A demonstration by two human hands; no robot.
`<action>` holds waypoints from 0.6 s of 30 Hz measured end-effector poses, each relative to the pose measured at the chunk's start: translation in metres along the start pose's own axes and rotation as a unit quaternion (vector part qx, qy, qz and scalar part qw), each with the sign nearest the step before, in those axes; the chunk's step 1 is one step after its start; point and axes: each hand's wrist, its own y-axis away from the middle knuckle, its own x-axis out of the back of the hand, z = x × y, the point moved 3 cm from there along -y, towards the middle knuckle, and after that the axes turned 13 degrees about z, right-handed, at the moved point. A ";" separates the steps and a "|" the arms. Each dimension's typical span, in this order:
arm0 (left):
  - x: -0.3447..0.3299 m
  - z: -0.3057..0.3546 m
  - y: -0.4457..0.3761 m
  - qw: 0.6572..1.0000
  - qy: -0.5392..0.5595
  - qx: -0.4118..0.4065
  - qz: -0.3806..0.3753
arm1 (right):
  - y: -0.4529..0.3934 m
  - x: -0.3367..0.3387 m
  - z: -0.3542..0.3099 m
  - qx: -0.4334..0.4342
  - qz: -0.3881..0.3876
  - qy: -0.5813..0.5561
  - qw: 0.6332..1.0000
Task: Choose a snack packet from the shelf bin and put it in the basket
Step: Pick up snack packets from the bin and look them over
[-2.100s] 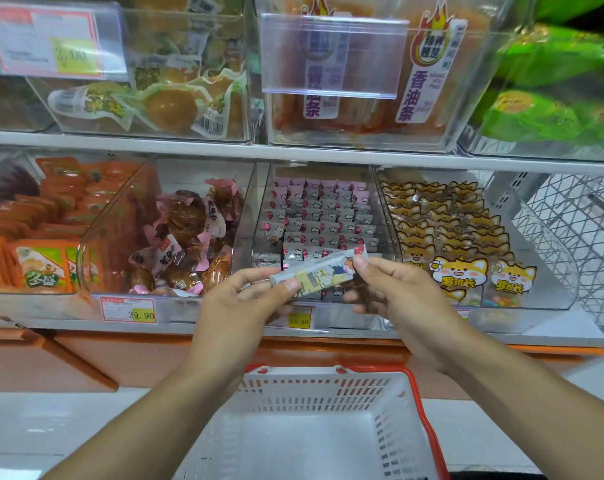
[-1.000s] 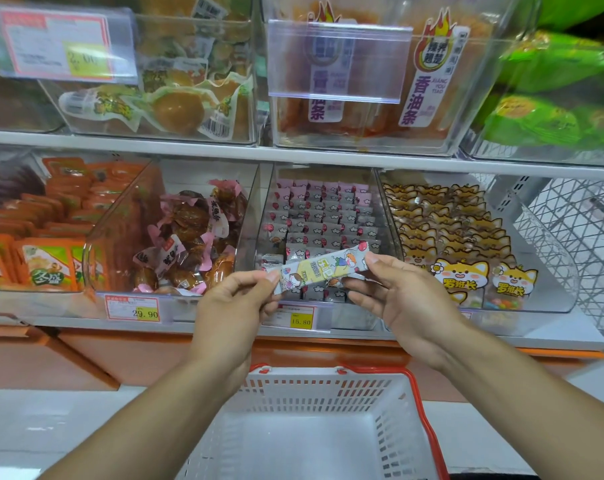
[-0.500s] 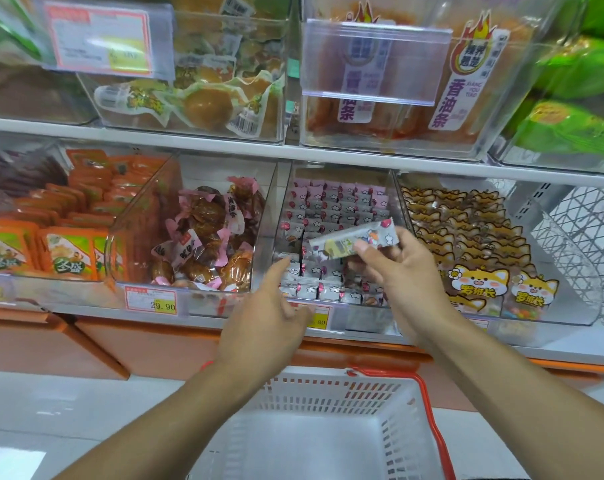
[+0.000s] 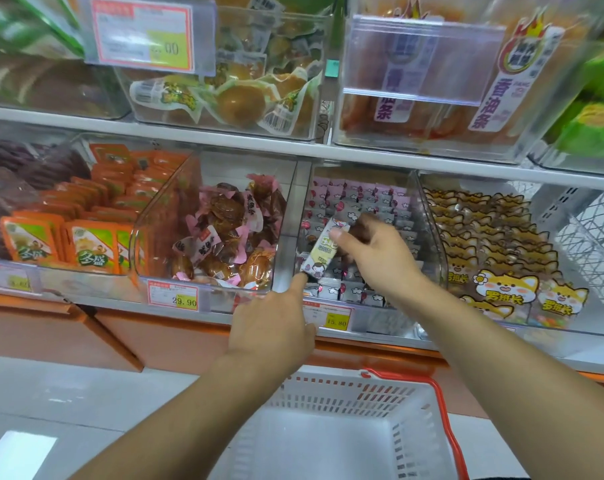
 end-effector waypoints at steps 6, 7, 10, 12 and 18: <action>-0.005 -0.004 -0.003 1.000 -0.019 -0.010 0.002 | -0.024 -0.015 0.000 -0.043 0.001 -0.001 0.999; -0.006 -0.004 -0.003 1.000 -0.021 -0.011 0.006 | -0.026 -0.016 -0.001 -0.032 0.006 0.004 0.999; -0.007 -0.004 -0.004 1.000 -0.024 -0.012 0.013 | -0.025 -0.016 -0.004 0.042 0.003 0.059 0.997; -0.007 -0.003 -0.004 1.000 -0.022 -0.013 0.017 | -0.020 -0.018 -0.002 0.088 -0.038 0.101 0.990; -0.007 0.001 -0.005 0.999 -0.028 -0.019 0.021 | -0.011 -0.022 0.000 0.190 -0.127 0.281 0.932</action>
